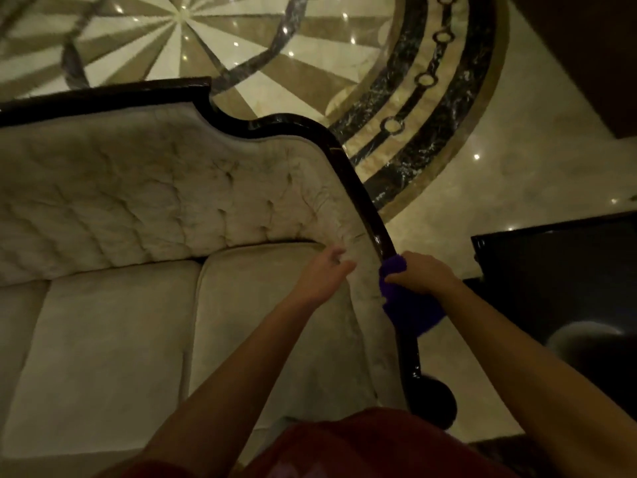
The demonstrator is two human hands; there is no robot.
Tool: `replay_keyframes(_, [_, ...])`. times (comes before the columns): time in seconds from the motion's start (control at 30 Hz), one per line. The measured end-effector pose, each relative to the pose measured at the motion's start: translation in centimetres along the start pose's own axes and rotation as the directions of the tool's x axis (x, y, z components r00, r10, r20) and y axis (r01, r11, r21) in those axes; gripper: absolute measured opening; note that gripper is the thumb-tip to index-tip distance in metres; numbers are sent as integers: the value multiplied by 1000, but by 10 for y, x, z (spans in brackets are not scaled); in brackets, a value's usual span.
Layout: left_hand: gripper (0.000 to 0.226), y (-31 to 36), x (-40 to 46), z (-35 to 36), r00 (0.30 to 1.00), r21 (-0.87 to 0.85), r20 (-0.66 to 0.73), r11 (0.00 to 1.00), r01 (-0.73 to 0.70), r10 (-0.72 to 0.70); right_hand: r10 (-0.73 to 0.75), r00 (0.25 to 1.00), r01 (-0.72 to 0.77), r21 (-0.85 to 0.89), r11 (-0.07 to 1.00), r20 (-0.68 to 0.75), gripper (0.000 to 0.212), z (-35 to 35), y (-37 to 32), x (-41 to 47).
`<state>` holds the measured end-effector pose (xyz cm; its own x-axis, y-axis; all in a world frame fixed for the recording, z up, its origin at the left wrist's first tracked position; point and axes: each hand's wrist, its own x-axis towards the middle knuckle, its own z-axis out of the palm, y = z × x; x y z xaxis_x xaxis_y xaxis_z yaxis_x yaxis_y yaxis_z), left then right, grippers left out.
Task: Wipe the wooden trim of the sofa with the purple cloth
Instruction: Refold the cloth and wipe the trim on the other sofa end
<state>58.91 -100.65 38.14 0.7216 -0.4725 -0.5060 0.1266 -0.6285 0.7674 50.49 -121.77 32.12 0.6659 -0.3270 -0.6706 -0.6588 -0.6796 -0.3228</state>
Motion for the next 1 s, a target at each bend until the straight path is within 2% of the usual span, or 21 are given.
replay_keyframes(0.07, [56,-3,-31,-10,1000,-112,-26,994,9,-12,-205,978,202,69,977,41,47,-12,-21,-28])
replay_keyframes(0.13, [58,-5,-60,-27,999,-266,-40,964,22,-34,-386,919,374,129,918,83,40,-19,-61,-55])
replay_keyframes(0.23, [37,-14,-101,-59,998,-443,-64,896,-14,-16,-584,798,564,158,810,148,33,-17,-129,-91])
replay_keyframes(0.3, [34,-29,-129,-79,984,-459,-174,887,-55,-28,-689,703,680,115,724,176,36,-6,-171,-112])
replay_keyframes(0.43, [35,-75,-192,-116,906,-488,-414,861,-139,-88,-816,530,828,66,556,228,56,29,-243,-150])
replay_keyframes(0.57, [34,-133,-265,-147,823,-441,-552,886,-147,-138,-870,351,904,118,412,347,52,84,-305,-191])
replay_keyframes(0.63, [31,-163,-301,-161,772,-438,-611,888,-142,-178,-896,291,927,131,350,336,59,120,-327,-206])
replay_keyframes(0.7, [30,-194,-339,-174,704,-494,-664,854,-162,-250,-907,346,882,247,401,239,64,160,-342,-222])
replay_keyframes(0.77, [28,-226,-378,-184,642,-558,-696,805,-201,-322,-855,500,745,435,506,138,53,209,-350,-239])
replay_keyframes(0.83, [31,-256,-416,-192,582,-623,-711,737,-261,-395,-712,673,514,566,645,200,44,262,-353,-248])
replay_keyframes(0.87, [37,-271,-435,-195,551,-651,-715,698,-299,-431,-645,712,416,574,706,277,43,289,-355,-254])
replay_keyframes(0.93, [57,-297,-468,-199,509,-697,-705,613,-372,-493,-568,697,287,556,780,438,41,336,-363,-270])
replay_keyframes(1.0, [69,-318,-496,-201,481,-734,-678,532,-421,-555,-520,634,126,587,800,572,49,374,-379,-289])
